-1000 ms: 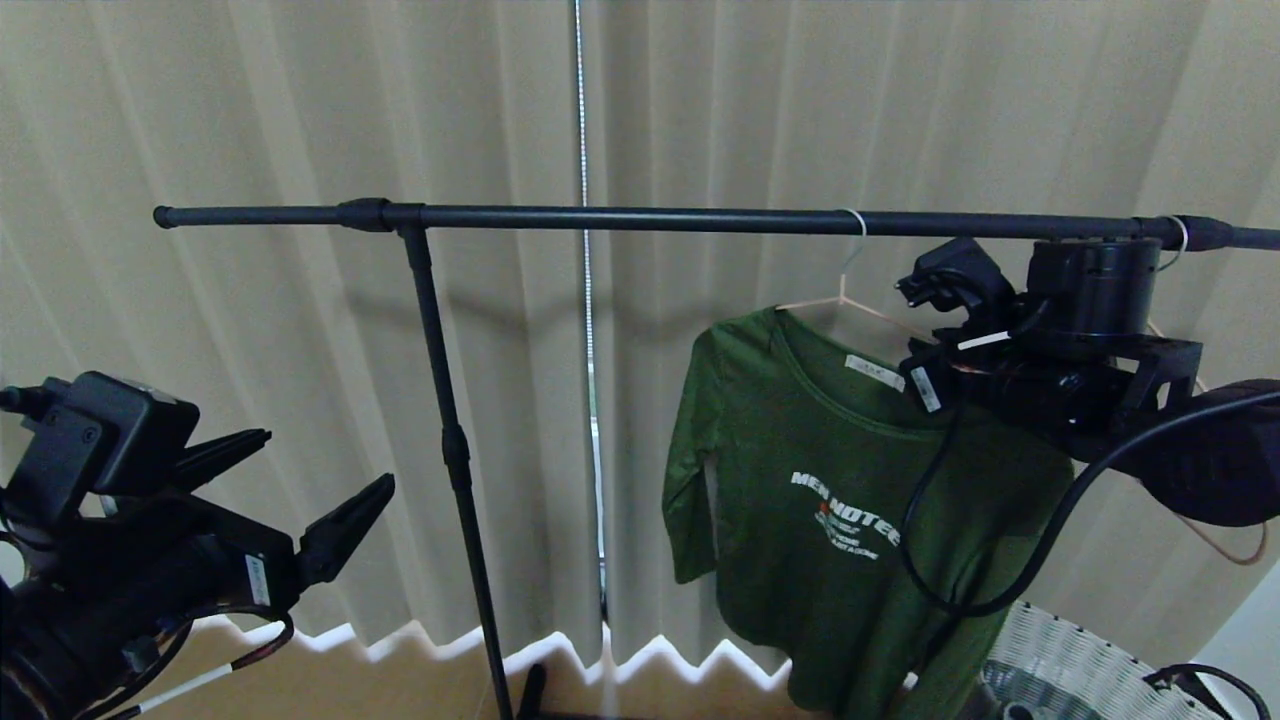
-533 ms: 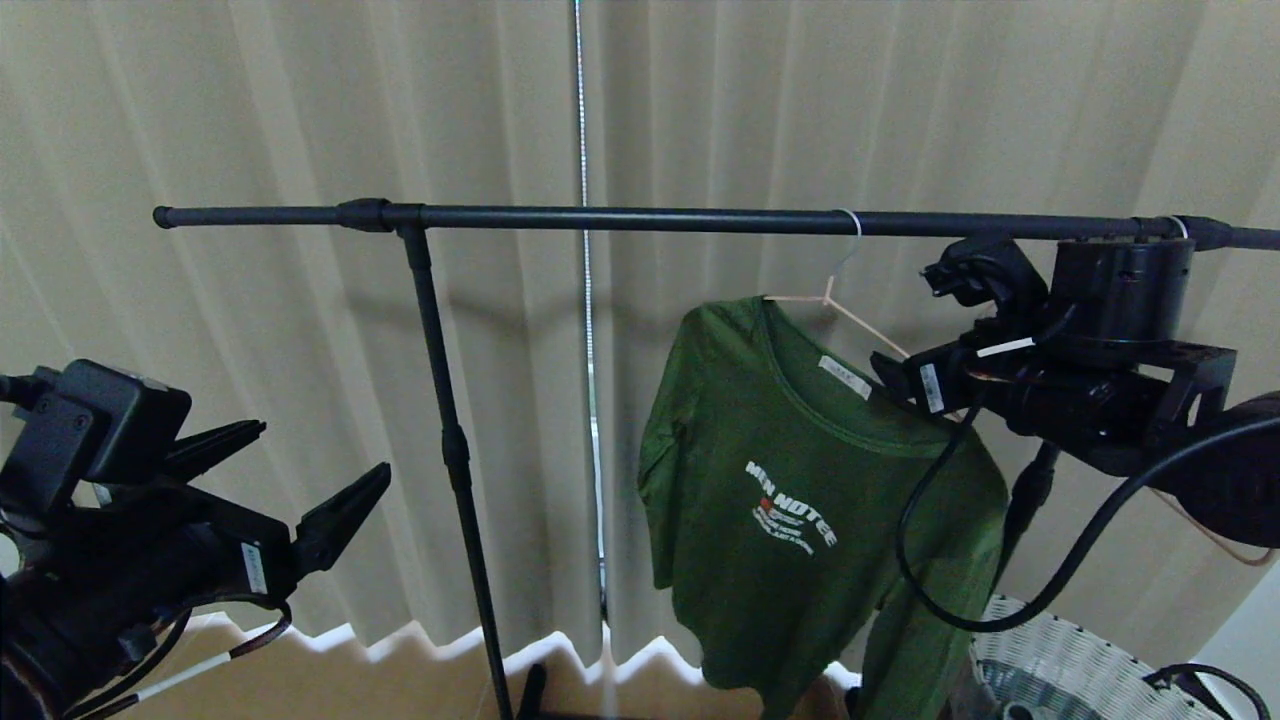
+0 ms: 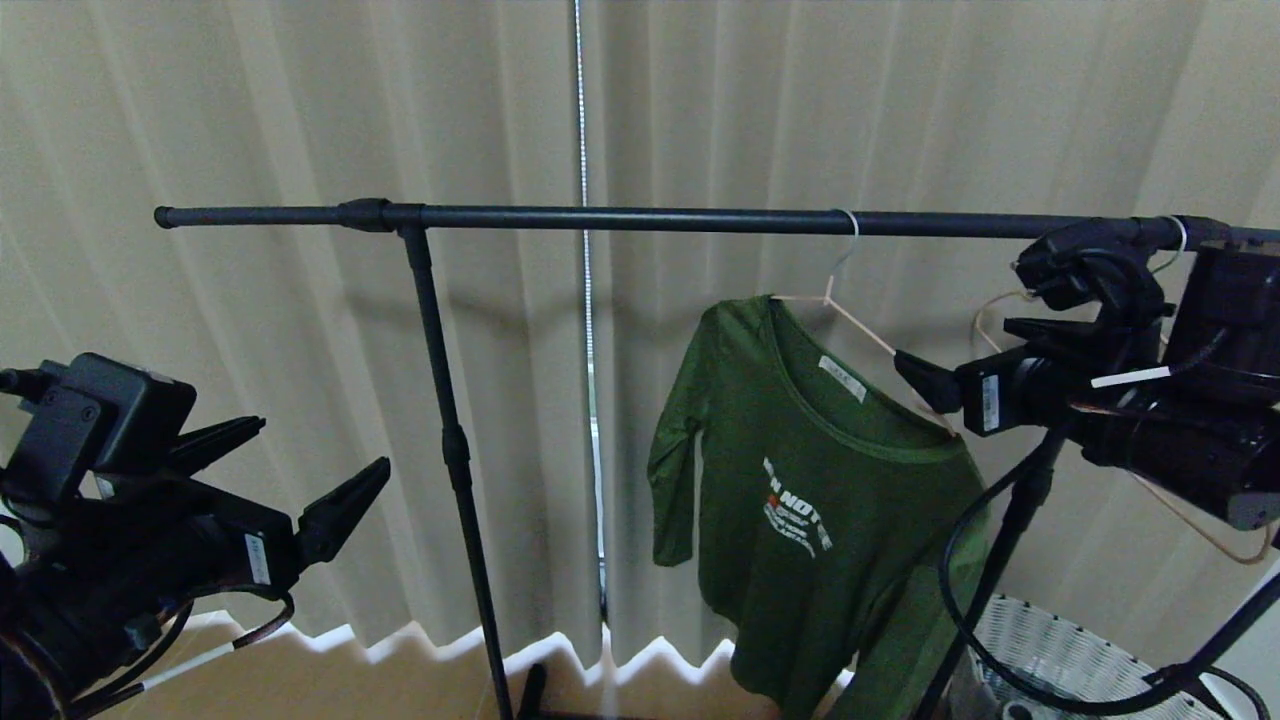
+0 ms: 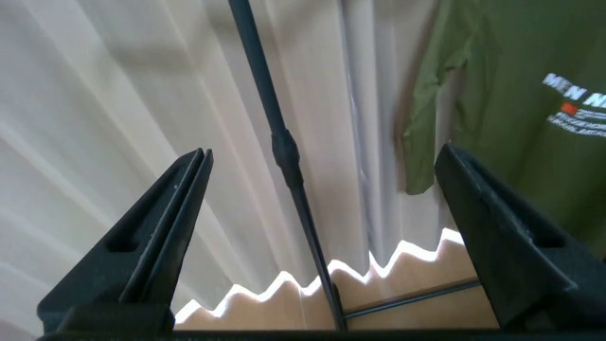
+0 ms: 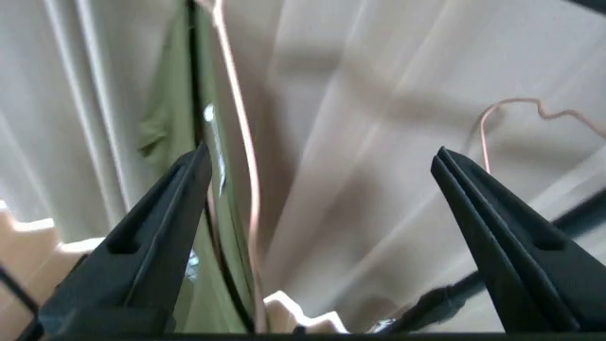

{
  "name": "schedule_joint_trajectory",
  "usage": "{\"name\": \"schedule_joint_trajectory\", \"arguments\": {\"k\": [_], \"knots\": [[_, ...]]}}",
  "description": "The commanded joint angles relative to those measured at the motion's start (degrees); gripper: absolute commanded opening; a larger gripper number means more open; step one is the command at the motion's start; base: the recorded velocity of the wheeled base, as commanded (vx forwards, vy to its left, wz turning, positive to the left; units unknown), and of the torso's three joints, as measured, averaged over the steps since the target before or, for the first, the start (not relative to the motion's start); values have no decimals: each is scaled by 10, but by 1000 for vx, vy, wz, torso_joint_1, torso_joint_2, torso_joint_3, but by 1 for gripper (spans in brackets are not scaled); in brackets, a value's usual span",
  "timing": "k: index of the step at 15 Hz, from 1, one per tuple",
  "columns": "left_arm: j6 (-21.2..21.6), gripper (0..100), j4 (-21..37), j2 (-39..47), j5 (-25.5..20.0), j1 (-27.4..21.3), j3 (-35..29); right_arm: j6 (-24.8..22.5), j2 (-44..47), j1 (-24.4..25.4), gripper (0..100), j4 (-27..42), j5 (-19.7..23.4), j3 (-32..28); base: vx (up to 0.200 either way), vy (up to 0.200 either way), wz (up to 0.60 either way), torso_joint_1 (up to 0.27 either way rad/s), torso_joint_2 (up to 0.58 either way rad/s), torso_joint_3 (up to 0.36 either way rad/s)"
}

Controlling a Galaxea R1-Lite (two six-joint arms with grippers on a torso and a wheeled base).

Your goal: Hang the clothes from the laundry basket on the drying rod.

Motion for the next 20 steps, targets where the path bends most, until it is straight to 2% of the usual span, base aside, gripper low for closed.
{"name": "schedule_joint_trajectory", "arguments": {"k": [1, 3, 6, 11, 14, 20], "knots": [[2, 100, 1, 2, 0, 1, 0, 5, -47, -1, 100, -1, 9, 30, 0, 0, 0, 0, 0, 0], [5, 100, 1, 3, 0, 1, 1, 12, -91, -3, 100, 3, 34, 69, 0, 0, 0, 0, 0, 0], [3, 100, 0, 9, 1, 11, 6, 3, -129, -8, 100, 4, 37, 122, 0, 0, 0, 0, 0, 0], [5, 100, 1, 9, 1, 12, 9, -22, -137, -42, 100, -3, 36, 138, 0, 0, 0, 0, 0, 0], [5, 100, 1, 10, 1, 12, 12, -41, -145, -44, 100, -5, 34, 156, -200, 0, 0, 7, 4, 2], [5, 100, 1, 9, 0, 12, 21, -36, -141, -45, 100, -6, 37, 165, -200, 0, 0, 0, 0, 5]]}}
